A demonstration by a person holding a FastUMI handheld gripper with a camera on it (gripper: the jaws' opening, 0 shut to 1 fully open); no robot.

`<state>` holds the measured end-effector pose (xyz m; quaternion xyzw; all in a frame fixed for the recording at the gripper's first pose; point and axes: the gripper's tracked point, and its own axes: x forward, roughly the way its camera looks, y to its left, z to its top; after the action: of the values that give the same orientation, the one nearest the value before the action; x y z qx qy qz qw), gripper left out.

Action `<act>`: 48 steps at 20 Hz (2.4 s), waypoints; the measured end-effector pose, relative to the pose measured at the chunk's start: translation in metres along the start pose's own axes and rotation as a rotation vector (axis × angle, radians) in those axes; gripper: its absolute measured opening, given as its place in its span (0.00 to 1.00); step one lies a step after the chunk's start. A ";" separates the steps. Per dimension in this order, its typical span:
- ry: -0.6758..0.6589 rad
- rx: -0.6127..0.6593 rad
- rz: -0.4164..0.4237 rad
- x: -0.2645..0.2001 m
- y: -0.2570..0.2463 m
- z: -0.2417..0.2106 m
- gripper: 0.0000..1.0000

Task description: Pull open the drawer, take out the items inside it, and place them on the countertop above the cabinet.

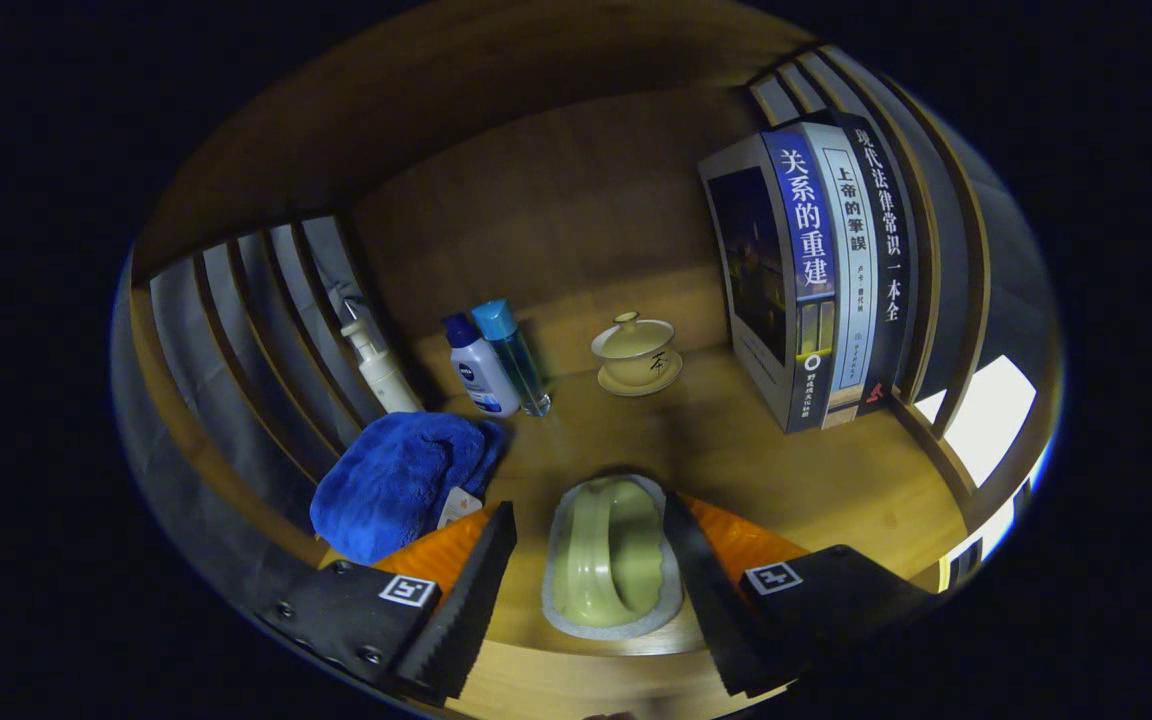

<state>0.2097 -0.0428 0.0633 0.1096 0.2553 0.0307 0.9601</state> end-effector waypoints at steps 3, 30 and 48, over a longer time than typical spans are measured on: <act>-0.061 -0.034 -0.026 -0.010 -0.001 0.008 0.98; -0.358 -0.287 0.027 -0.156 0.103 -0.135 0.98; -0.443 -0.338 -0.114 -0.220 0.032 -0.236 0.98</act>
<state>-0.0993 0.0087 -0.0229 -0.0624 0.0365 -0.0061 0.9974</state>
